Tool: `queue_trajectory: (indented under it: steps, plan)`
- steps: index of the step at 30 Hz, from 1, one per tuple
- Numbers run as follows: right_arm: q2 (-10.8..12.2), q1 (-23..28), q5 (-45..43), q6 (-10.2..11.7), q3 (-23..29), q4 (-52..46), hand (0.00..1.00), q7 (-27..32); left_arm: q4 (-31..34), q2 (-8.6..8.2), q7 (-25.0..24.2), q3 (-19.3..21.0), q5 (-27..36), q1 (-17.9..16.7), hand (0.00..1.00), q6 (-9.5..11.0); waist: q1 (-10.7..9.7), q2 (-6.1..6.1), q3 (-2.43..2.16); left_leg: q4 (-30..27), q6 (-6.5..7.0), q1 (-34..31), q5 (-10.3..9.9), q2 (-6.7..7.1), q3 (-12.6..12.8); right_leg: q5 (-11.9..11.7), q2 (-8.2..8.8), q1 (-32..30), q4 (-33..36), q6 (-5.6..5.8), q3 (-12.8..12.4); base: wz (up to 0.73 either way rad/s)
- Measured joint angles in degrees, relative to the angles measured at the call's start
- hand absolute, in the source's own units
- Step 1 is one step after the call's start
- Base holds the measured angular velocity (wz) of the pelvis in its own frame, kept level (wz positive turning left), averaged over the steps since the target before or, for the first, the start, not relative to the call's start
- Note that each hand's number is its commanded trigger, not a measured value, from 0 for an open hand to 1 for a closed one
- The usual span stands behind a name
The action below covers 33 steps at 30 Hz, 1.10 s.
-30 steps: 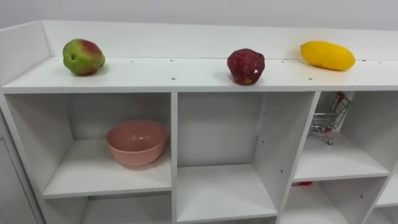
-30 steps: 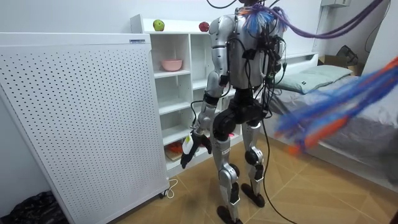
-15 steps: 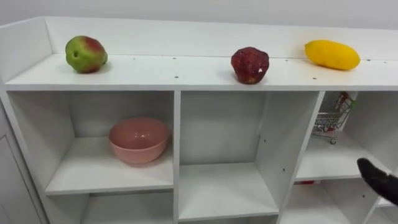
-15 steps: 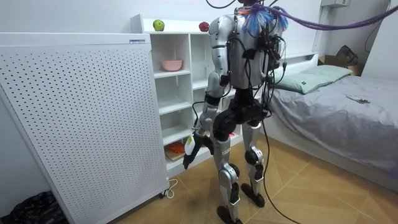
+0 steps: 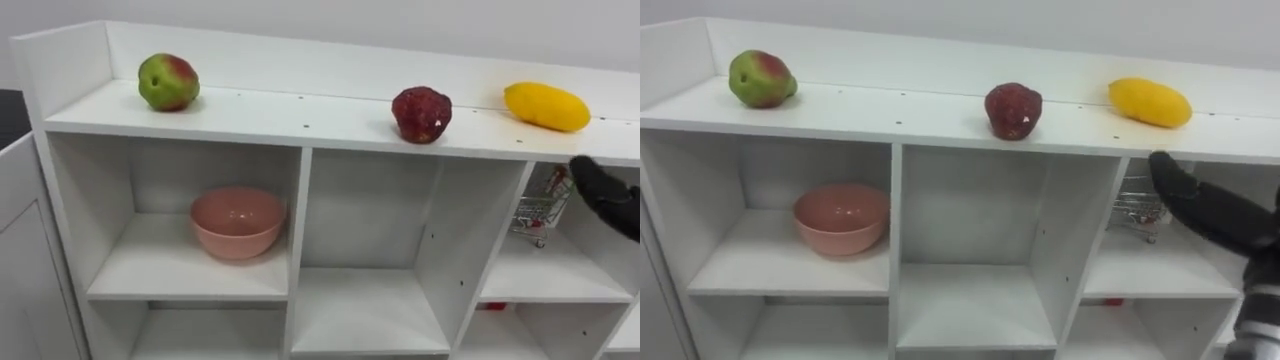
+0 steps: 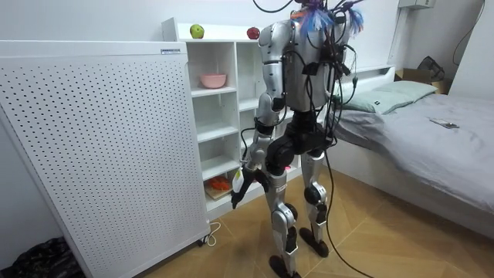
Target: Arrange fruit in the closet
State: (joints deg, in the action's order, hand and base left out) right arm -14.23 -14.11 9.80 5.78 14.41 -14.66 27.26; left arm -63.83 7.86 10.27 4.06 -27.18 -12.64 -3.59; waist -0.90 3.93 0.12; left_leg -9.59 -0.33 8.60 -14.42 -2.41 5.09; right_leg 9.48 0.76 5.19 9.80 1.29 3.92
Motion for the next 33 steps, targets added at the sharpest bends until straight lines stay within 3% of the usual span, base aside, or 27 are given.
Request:
queue_trajectory:
  steps: [5, 8, 15, 18, 22, 33]
  plan:
    - [-2.1, -2.2, -0.1, 0.6, -2.5, 0.0, 0.00, -1.1, -0.4, -0.07, 0.1, -1.0, 0.0, 0.9, 0.00, 0.0, 1.2, -0.78, 0.15, 0.0, 0.00, 0.0, 0.0, -0.06, -0.5, 0.0, 0.00, 0.3, 0.0, -0.01, 0.8, 0.06]
    - [-2.2, -3.5, -0.1, 0.5, -4.2, 0.1, 0.00, -3.3, -0.3, -0.14, -0.3, -0.9, 0.0, 1.2, 0.00, -0.1, 2.1, -1.14, 0.20, 0.0, -0.01, -0.9, 0.0, -0.11, -0.6, 0.0, 0.00, -0.6, 0.0, -0.01, 0.9, 0.00]
    - [-4.3, -8.1, 1.5, 0.3, -4.2, 0.4, 0.00, -5.7, -0.2, -0.17, -2.9, -0.8, -2.5, 1.2, 0.00, -0.1, 4.1, -0.21, -0.09, -0.1, 0.00, -1.3, 0.1, -0.10, -1.0, 0.0, 0.00, -1.4, -0.1, -0.02, 0.9, -0.01]
    - [-4.6, -9.9, 2.9, 0.3, -4.2, 1.0, 0.00, -6.3, 0.7, -0.05, -3.6, -0.5, -2.5, 0.6, 0.00, -0.2, 4.5, 0.56, -0.20, 0.0, 0.00, -1.0, 0.1, -0.10, -2.5, 0.0, -0.05, -1.1, -0.1, -0.01, 1.1, 0.02]
    - [-4.6, -12.4, 4.8, -0.6, -4.2, 4.6, 0.00, -6.2, 1.6, 0.62, -3.7, 0.3, -2.6, 0.6, 0.00, -0.4, 4.7, 1.83, 0.01, 0.0, 0.00, -0.9, 0.1, -0.12, -3.4, 0.0, -0.07, -0.7, -0.3, -0.01, 1.9, 0.07]
    - [-4.6, -13.6, 8.4, -2.0, -4.6, 11.9, 0.00, -8.8, 1.9, 0.54, -4.8, 0.4, -3.9, 0.6, 0.00, -1.6, 6.2, 1.48, 0.32, 0.1, -0.01, -1.1, 0.1, -0.03, -3.9, 0.0, 0.03, -0.1, -1.2, -0.01, 3.2, 0.03]
